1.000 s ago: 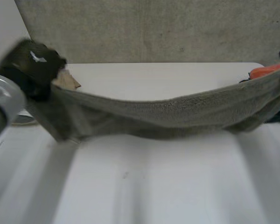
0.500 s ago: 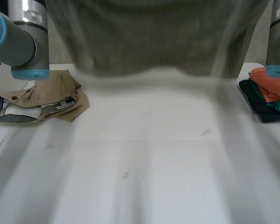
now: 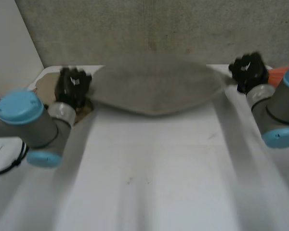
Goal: Fold the laundry.
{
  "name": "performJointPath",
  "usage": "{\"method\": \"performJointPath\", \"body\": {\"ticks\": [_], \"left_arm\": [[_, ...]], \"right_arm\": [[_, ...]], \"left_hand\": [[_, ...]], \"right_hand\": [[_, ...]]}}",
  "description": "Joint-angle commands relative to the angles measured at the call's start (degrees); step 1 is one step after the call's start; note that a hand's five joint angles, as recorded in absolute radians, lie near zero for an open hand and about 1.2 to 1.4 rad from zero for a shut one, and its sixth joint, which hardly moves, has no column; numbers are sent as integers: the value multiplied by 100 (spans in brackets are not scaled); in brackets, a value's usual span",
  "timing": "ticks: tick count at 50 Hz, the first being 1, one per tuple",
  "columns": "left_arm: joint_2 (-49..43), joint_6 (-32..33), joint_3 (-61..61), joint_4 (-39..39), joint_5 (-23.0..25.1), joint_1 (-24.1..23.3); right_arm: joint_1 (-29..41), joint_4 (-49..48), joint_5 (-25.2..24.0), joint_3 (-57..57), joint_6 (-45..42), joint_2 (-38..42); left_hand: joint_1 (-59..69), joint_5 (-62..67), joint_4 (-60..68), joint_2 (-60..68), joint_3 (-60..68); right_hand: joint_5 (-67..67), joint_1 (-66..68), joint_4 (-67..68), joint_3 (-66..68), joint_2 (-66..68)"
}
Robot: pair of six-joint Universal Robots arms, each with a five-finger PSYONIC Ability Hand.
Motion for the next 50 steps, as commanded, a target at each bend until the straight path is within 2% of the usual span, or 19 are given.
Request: {"method": "performJointPath", "body": {"ticks": [1, 6, 7, 11, 14, 16, 19, 22, 25, 27, 33, 38, 44, 50], "left_arm": [[484, 165, -753, -1495, -61, -27], [1433, 402, -1210, -3304, -465, -168], [1792, 446, -1324, -3969, -692, -264], [2514, 447, -1693, -5421, -1036, -527], [2797, 455, -1834, -5777, -1037, -642], [2938, 508, -1931, -5830, -1028, -748], [2930, 700, -1906, -5760, -1028, -827], [2824, 780, -1721, -5506, -1019, -783], [2350, 789, -1308, -4821, -1037, -775], [1990, 781, -1001, -4276, -1046, -740], [1076, 789, -228, -3212, -1081, -634], [76, 833, 773, -2632, -1090, -616], [-823, 868, 1697, -2341, -1099, -555], [-1307, 1044, 2225, -1859, -1081, -458]], "right_arm": [[-187, 1277, -147, 560, -321, -147], [-548, 1954, -314, 1333, -1032, -902], [-679, 2164, -323, 1657, -1382, -1286], [-1119, 2982, -323, 2476, -2447, -2185], [-1452, 3779, -384, 2950, -3237, -2764], [-1585, 4054, -437, 3031, -3415, -2959], [-1708, 4091, -709, 3031, -3311, -3048], [-1691, 3654, -832, 2953, -3083, -3030], [-1673, 3091, -824, 2830, -2749, -2698], [-1551, 2458, -798, 2610, -2362, -2136], [-761, 1149, -325, 1680, -1887, -1038], [-557, 778, 90, 800, -1878, -184], [-461, 523, 160, -176, -1799, 642], [-258, -346, 222, -862, -1781, 1346]], "left_hand": [[1369, 1411, 1115, 1126, 1150], [1369, 1411, 1115, 1126, 1150], [1369, 1411, 1115, 1126, 1150], [1369, 1411, 1115, 1126, 1150], [1369, 1411, 1115, 1126, 1150], [1369, 1411, 1115, 1126, 1150], [1369, 1411, 1115, 1126, 1150], [1369, 1411, 1115, 1126, 1150], [1369, 1411, 1115, 1126, 1150], [1369, 1411, 1115, 1126, 1150], [1369, 1411, 1115, 1126, 1150], [1369, 1411, 1115, 1126, 1150], [1369, 1411, 1115, 1126, 1150], [1369, 1411, 1115, 1126, 1150]], "right_hand": [[1098, 1387, 1121, 1158, 1228], [1098, 1387, 1121, 1158, 1228], [1098, 1387, 1121, 1158, 1228], [1098, 1387, 1121, 1158, 1228], [1098, 1387, 1121, 1158, 1228], [1098, 1387, 1121, 1158, 1228], [1098, 1387, 1121, 1158, 1228], [1098, 1387, 1121, 1158, 1228], [1098, 1387, 1121, 1158, 1228], [1098, 1387, 1121, 1158, 1228], [1098, 1387, 1121, 1158, 1228], [1098, 1387, 1121, 1158, 1228], [1098, 1387, 1121, 1158, 1228], [1098, 1387, 1121, 1158, 1228]]}}
